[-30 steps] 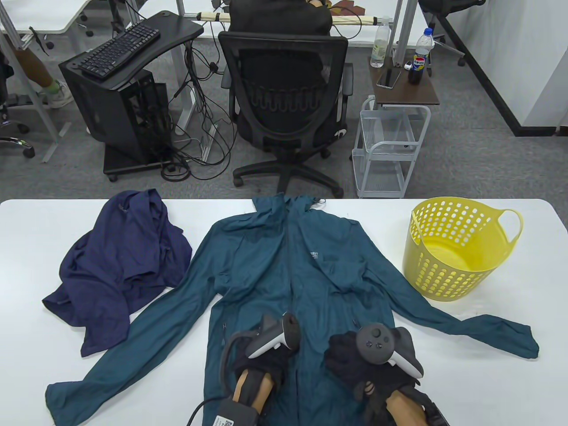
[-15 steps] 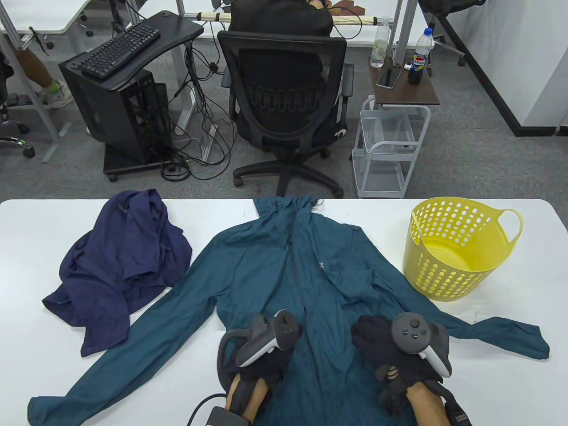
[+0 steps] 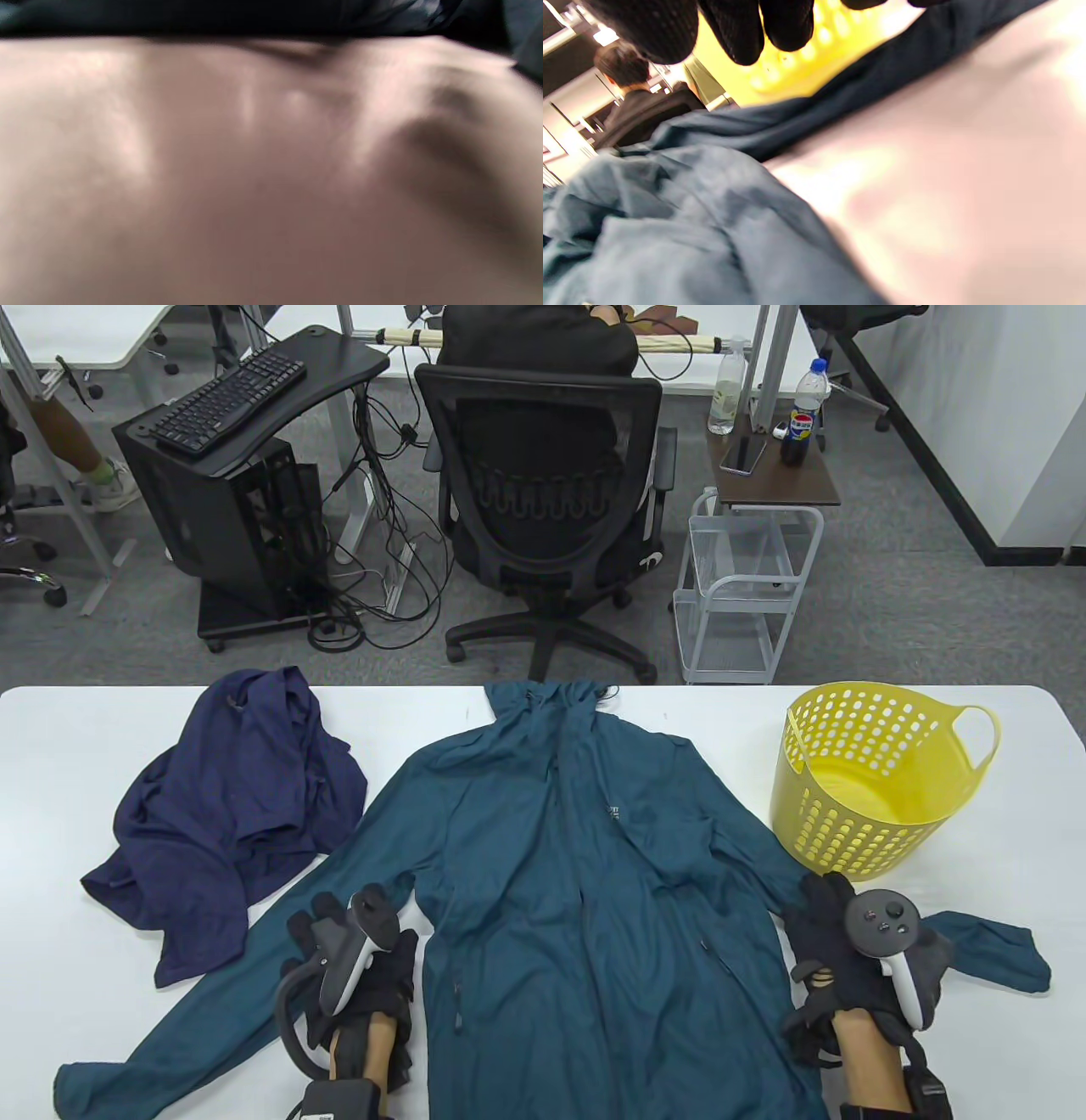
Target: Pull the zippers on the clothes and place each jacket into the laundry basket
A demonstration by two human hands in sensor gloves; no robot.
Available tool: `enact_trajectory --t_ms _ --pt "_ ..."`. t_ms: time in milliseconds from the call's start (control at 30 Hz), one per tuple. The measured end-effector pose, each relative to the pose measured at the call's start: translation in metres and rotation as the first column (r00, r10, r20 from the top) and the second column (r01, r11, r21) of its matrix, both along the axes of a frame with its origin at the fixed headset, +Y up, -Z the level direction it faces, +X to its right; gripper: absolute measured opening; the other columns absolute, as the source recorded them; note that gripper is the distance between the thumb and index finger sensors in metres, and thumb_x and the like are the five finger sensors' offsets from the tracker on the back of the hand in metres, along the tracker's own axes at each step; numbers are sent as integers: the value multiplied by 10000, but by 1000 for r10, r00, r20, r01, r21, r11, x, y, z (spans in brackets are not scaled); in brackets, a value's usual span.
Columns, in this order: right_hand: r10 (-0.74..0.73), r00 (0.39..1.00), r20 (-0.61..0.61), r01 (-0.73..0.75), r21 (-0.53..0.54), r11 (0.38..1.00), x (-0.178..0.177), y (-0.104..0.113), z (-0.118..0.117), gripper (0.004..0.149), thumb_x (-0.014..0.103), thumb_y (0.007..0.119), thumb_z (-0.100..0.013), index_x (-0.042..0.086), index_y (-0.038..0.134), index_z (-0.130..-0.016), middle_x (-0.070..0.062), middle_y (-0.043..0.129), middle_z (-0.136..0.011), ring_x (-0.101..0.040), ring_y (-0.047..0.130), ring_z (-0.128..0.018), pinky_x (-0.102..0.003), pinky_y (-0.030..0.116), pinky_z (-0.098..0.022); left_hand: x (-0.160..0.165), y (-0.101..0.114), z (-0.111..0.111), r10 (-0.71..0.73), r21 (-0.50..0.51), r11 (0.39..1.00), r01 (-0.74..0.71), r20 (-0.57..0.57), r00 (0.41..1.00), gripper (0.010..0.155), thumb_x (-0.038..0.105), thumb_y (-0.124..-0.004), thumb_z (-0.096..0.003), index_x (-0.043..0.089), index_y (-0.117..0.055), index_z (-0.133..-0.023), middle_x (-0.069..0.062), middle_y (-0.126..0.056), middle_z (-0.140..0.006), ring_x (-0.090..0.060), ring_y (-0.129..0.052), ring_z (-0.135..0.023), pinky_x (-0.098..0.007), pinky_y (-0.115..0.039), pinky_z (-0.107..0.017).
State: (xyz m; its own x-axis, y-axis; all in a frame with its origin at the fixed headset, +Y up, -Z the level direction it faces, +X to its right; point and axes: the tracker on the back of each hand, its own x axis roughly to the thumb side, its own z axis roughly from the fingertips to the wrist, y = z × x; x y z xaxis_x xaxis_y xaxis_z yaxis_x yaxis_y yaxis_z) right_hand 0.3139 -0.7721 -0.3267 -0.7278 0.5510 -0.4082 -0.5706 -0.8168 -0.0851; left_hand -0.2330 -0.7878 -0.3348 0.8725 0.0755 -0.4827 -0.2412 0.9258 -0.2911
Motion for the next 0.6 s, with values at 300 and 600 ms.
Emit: enact_trajectory --t_ms 300,600 --pt "64 997 -51 -70 -133 989 -10 -4 0 603 525 721 -516 250 664 -1051 -64 644 -1152 -435 332 -1072 -636 394 -722 11 16 7 -5 -38 999 5 2 1000 740 678 -474 -365 474 -304 -1056 -53 -524 -1154 -367 -145 -1085 -668 -290 -721" --pt "-11 972 -233 -34 -187 982 -69 12 13 603 551 703 -516 191 765 -996 -111 910 -941 -402 936 -703 -518 795 -480 80 36 31 465 -58 884 -464 219 858 789 698 -431 -350 379 -414 -1071 -109 -854 -1001 -382 -899 -812 -589 -753 -550"
